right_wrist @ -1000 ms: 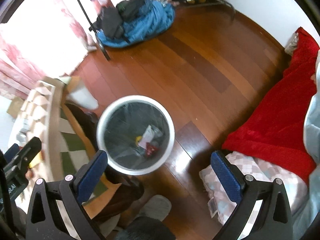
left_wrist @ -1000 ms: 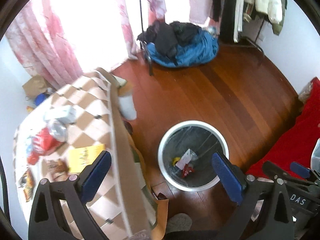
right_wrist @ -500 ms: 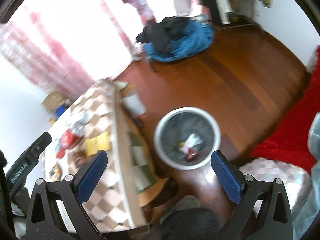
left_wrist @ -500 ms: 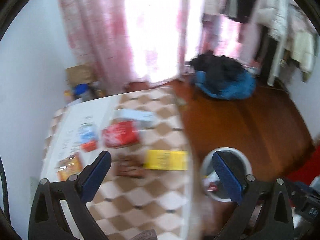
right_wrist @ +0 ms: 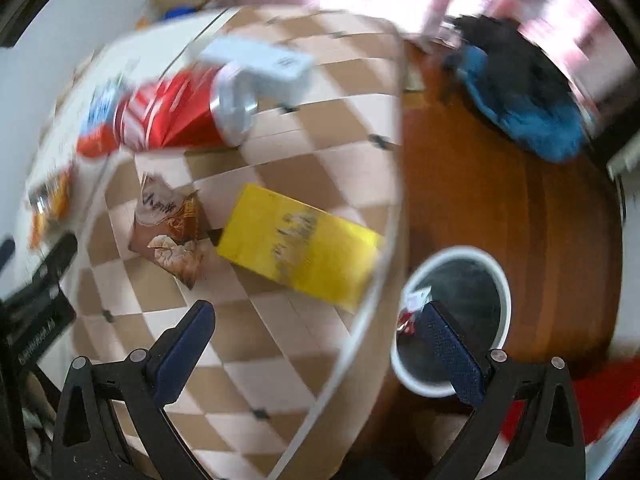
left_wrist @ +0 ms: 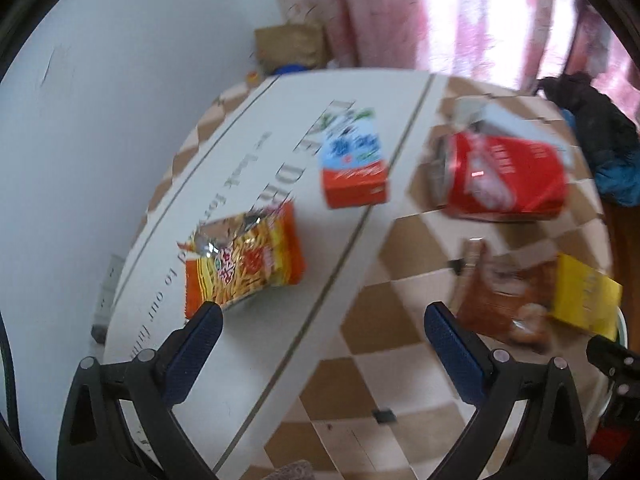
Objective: Collect trash
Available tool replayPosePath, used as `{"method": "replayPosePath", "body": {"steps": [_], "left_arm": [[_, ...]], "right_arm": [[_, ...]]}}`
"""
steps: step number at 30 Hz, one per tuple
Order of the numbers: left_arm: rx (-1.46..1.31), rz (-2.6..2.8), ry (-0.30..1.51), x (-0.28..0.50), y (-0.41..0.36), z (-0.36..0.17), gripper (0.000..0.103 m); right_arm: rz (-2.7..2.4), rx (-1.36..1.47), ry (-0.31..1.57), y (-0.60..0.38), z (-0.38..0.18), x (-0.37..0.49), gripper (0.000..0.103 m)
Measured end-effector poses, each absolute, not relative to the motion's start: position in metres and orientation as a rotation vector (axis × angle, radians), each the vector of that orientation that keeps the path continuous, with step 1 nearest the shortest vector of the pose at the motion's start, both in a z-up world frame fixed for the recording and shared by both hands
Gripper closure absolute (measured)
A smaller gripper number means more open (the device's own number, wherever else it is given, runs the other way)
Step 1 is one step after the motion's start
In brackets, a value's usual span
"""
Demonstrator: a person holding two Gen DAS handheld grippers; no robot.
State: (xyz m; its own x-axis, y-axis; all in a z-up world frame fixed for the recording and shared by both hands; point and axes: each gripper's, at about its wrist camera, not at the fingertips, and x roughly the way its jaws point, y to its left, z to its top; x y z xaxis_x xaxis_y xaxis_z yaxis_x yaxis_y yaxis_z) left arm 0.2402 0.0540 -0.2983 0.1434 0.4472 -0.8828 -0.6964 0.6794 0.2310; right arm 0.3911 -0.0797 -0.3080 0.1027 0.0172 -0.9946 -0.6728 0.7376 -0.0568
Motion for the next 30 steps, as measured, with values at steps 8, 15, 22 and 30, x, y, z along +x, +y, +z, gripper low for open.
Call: {"method": "replayPosePath", "body": {"steps": [8,15,22,30], "left_arm": [[-0.285,0.857,1.179,0.237,0.07,-0.319,0.0],[-0.241,0.813,1.146,0.231,0.079,-0.3,0.0],[0.003,0.619,1.166,0.219,0.106,-0.286,0.0],[0.067,0.612,1.244,0.219,0.132,-0.307,0.0]], "right_arm": [[0.644,-0.885,1.371,-0.038,-0.353,0.399,0.001],[0.582,-0.682,1.39,-0.046,-0.337,0.403,0.043],[0.553,-0.347,1.515,-0.073,-0.318,0.393,0.042],[0.469,-0.697,1.399,-0.033,-0.335,0.409,0.017]]}}
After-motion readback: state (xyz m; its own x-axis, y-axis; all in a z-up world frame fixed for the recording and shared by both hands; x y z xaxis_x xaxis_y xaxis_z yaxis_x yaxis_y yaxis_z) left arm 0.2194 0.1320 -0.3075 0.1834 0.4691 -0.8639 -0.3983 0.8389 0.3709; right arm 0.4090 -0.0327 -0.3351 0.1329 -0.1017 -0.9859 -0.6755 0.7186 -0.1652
